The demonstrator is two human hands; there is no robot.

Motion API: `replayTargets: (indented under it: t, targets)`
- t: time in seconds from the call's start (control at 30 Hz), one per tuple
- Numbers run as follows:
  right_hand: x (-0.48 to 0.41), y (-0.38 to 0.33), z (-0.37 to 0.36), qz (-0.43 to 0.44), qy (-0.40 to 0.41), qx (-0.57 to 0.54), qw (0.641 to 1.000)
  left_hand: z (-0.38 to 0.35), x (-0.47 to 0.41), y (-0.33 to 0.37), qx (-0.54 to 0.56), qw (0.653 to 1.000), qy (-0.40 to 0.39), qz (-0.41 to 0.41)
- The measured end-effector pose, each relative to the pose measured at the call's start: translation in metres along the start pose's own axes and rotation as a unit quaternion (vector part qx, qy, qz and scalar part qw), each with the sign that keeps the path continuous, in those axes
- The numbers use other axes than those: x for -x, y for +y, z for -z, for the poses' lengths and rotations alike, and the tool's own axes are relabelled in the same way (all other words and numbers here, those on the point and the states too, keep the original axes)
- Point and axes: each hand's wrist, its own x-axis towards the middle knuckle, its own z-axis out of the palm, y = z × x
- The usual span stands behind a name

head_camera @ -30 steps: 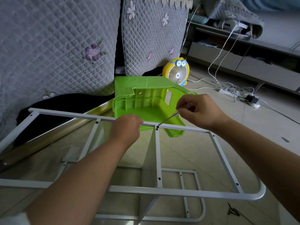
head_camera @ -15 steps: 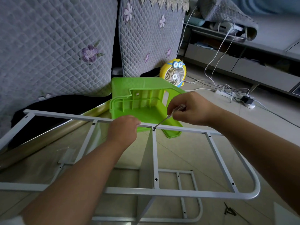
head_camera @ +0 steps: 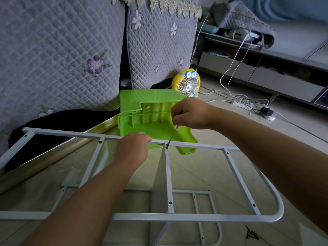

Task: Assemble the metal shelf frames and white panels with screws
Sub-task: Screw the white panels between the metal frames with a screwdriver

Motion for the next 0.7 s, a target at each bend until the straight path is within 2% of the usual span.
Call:
replayTargets:
  t: [0.2, 0.47, 0.7]
  targets:
    - [-0.009, -0.009, 0.011, 0.026, -0.044, 0.116, 0.992, -0.002, 0.004, 0.002, -0.015, 1.000, 0.010, 0.003]
    - [-0.006, -0.016, 0.017, 0.093, -0.044, 0.230, 0.968, -0.001, 0.004, 0.001, -0.011, 1.000, -0.001, 0.003]
    - [0.001, -0.019, 0.007, 0.066, -0.002, 0.323, 0.944, 0.000, 0.004, 0.002, -0.012, 1.000, -0.003, 0.010]
